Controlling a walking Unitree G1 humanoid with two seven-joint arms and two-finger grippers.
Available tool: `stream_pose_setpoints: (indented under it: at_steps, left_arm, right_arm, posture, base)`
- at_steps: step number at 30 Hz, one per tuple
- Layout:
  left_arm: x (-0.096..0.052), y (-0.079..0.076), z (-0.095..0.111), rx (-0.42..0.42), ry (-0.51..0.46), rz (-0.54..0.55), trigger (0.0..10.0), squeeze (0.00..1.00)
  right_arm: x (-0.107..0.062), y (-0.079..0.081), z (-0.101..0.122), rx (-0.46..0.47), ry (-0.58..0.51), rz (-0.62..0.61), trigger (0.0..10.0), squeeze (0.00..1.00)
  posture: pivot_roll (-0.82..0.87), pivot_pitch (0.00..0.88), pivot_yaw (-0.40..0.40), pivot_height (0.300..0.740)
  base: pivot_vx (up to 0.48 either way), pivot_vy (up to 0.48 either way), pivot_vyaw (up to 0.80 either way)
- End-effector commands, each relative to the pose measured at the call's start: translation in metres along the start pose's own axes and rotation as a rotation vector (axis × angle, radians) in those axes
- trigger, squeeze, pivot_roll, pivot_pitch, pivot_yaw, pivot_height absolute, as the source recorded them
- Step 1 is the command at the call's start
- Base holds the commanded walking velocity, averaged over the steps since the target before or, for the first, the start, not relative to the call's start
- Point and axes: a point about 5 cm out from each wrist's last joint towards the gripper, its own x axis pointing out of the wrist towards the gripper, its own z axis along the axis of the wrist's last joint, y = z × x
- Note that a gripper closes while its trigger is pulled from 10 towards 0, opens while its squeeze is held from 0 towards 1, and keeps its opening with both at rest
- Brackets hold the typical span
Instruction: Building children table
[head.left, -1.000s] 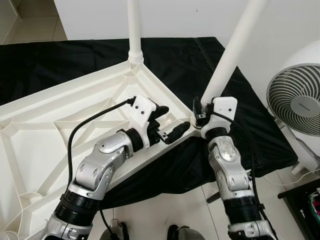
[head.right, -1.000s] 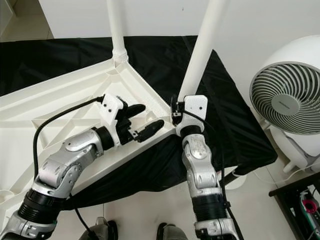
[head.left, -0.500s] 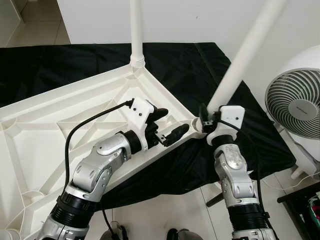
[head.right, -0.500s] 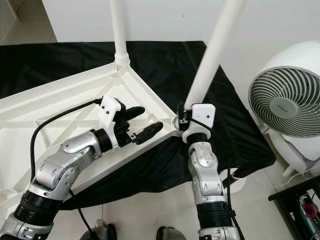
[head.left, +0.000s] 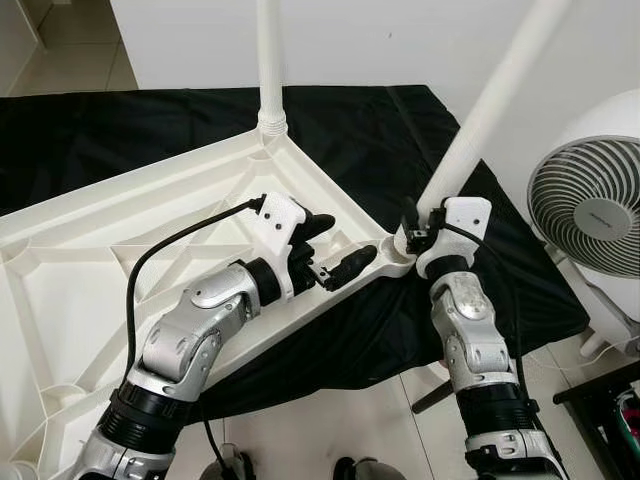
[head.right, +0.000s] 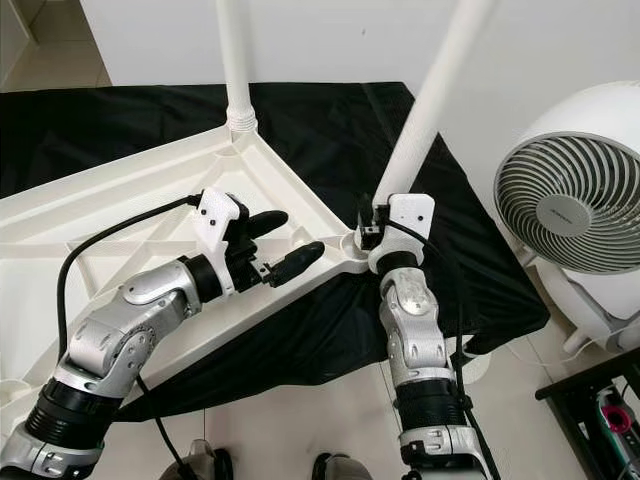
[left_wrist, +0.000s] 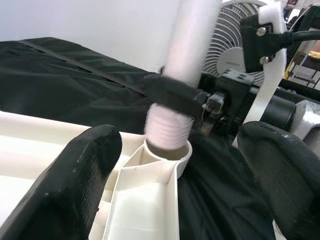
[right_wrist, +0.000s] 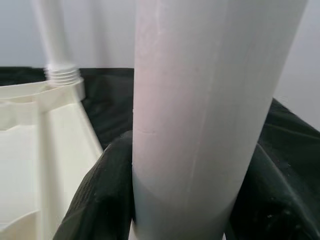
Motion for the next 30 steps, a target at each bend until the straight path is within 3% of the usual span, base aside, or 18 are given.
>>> stream_pose_setpoints:
  at_steps: [1,12,15,18,26,30]
  left_arm:
    - [0.001,-0.009,0.004,0.015,-0.014,-0.112,10.0,0.00]
    - [-0.002,-0.007,0.006,0.014,-0.021,-0.095,10.0,0.00]
    - [-0.003,-0.006,0.007,0.016,-0.020,-0.095,10.0,0.00]
    - [-0.003,-0.006,0.008,0.016,-0.021,-0.094,10.0,0.00]
    - [-0.002,-0.006,0.009,0.011,-0.020,-0.106,10.0,0.00]
    - [-0.002,-0.006,0.009,0.017,-0.018,-0.108,10.0,0.00]
  right_arm:
    - [-0.003,0.005,-0.013,-0.009,0.065,0.038,10.0,0.00]
    - [-0.011,0.012,-0.017,-0.028,0.090,0.091,10.0,0.00]
    - [-0.018,-0.002,-0.025,-0.010,0.122,0.025,10.0,0.00]
    - [-0.019,-0.007,-0.025,-0.007,0.124,0.002,10.0,0.00]
    - [-0.022,-0.016,-0.025,0.004,0.126,-0.059,10.0,0.00]
    - [-0.023,-0.011,-0.026,0.003,0.133,-0.031,10.0,0.00]
  posture:
    - [0.07,0.128,-0.040,0.740]
    - [0.08,0.137,-0.057,0.740]
    - [0.08,0.142,-0.054,0.740]
    - [0.07,0.140,-0.053,0.740]
    - [0.07,0.142,-0.047,0.740]
    - [0.07,0.143,-0.045,0.740]
  base:
    - [0.000,0.000,0.00]
    - [0.000,0.000,0.00]
    - [0.000,0.000,0.00]
    - [0.000,0.000,0.00]
    - [0.000,0.000,0.00]
    - [0.000,0.000,0.00]
